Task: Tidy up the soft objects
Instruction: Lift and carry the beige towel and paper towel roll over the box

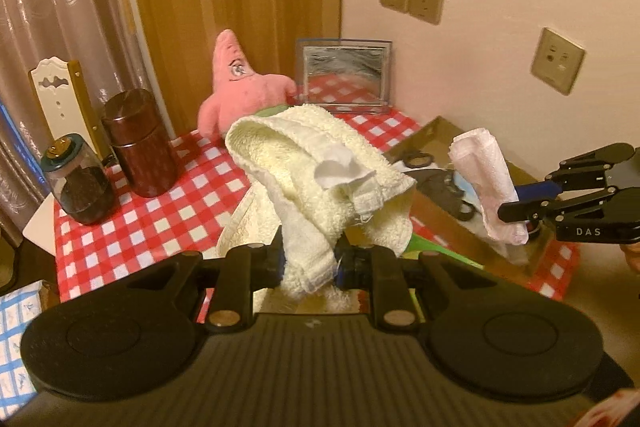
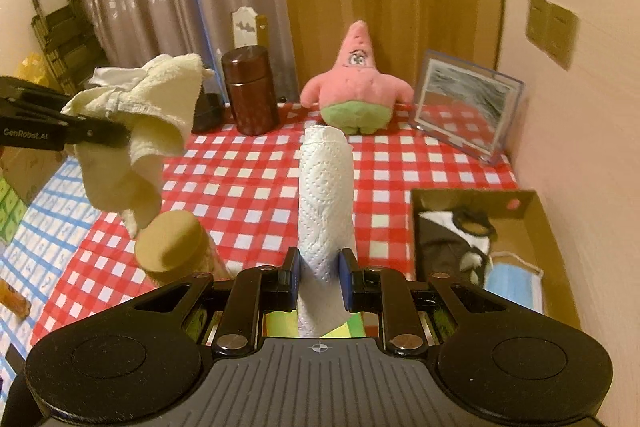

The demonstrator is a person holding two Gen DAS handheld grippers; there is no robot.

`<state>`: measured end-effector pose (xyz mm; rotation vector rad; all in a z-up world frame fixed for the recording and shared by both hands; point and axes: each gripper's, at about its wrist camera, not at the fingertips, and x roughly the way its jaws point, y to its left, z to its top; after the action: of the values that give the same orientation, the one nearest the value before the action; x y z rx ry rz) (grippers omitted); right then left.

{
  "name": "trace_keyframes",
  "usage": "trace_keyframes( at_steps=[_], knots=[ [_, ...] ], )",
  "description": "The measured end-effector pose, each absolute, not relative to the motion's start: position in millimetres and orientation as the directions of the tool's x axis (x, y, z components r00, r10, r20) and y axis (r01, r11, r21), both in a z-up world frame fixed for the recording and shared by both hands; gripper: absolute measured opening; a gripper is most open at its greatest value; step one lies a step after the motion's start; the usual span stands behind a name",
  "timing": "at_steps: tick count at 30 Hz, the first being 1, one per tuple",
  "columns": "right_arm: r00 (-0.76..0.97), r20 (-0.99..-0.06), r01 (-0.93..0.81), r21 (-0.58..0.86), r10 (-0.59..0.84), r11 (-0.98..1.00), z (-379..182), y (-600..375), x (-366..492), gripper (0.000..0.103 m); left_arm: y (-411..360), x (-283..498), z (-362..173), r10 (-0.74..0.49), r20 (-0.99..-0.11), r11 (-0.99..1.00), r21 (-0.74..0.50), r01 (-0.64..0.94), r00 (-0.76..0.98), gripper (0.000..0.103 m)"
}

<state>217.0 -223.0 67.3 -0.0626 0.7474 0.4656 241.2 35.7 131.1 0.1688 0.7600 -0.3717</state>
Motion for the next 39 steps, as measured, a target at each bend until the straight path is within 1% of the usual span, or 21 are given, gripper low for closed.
trace_keyframes(
  at_steps=[11,21,31,39],
  knots=[
    [0.669,-0.651,-0.376,0.122,0.360,0.919,68,-265,167,0.020,-11,199,122,-0.352,-0.686,0.903,-0.068,0.425,0.637,0.018],
    [0.695,-0.647,-0.292,0.144,0.313,0.946,65,-312,135,0.020,-77,179,108,-0.439,-0.677,0.871,-0.159,0.465,0.590,0.018],
    [0.696,-0.679,-0.203,0.125,0.233,0.971,54,-356,115,0.020,-133,170,84,-0.512,-0.667,0.843,-0.270,0.466,0.541,0.018],
    [0.690,-0.699,-0.146,0.121,0.189,0.982,45,-385,109,0.021,-168,174,64,-0.549,-0.670,0.822,-0.327,0.466,0.500,0.018]
  ],
)
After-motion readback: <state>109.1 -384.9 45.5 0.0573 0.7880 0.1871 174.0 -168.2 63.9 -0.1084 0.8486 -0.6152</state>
